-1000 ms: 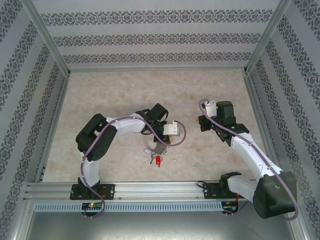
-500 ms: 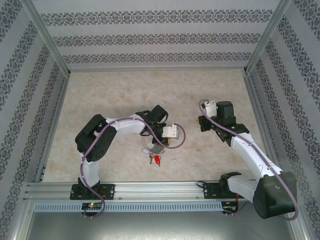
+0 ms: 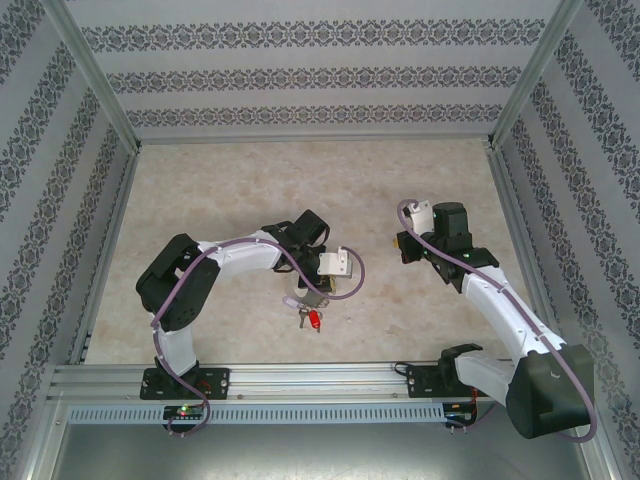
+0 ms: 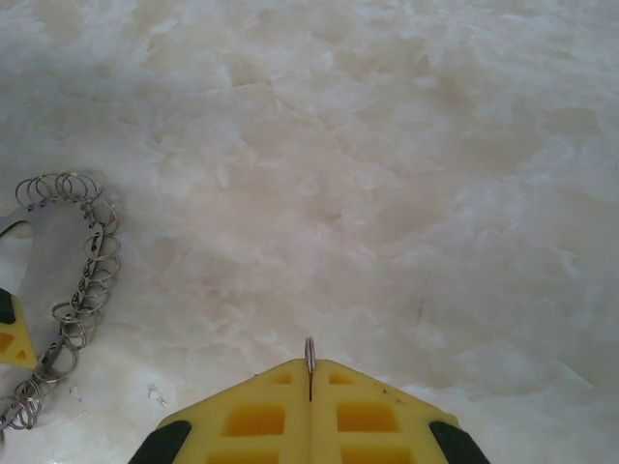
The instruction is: Put the keys on the keyring
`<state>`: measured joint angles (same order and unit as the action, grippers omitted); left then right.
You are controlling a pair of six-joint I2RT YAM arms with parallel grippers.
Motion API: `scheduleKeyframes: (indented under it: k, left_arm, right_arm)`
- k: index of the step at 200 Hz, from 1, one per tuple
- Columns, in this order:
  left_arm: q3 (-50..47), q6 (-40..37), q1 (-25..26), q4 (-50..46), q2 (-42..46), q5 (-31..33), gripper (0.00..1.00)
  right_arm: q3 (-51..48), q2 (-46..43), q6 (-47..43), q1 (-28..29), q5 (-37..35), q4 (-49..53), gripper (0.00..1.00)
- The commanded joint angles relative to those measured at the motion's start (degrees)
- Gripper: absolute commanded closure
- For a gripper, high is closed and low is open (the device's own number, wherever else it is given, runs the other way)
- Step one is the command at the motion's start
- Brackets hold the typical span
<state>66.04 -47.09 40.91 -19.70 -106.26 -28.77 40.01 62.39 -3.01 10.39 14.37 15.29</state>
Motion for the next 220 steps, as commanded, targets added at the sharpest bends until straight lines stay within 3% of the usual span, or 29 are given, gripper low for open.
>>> scheduleKeyframes:
  k: [1,36,56,97,201,220]
  left_arm:
    - [0.8,1.0,0.7,0.3,-2.0,1.3,0.61]
    - [0.8,2.4,1.4,0.5,-2.5,0.5,0.59]
    - [0.2,2.9,1.7,1.7,-2.5,3.0,0.6]
    - [-0.5,2.9,1.8,3.4,-2.1,7.3,0.75]
    - [-1.5,5.8,-1.0,4.1,0.3,4.4,0.83]
    - [-1.5,6.0,-1.4,3.8,0.3,3.5,0.89]
  right_arm:
    - [1.1,-0.5,-0.5,0.5,-0.7,0.3,1.0]
    - [1.1,-0.4,-0.7,0.5,-0.7,0.2,1.0]
    - [1.0,-0.2,-0.7,0.5,-0.7,0.0,1.0]
    - [1.1,-0.1,-0.6,0.5,-0.6,-0.1,1.0]
    - [1.1,-0.1,-0.7,0.5,0.0,-0.2,1.0]
    - [1.1,0.1,-0.7,0.5,0.1,-0.2,1.0]
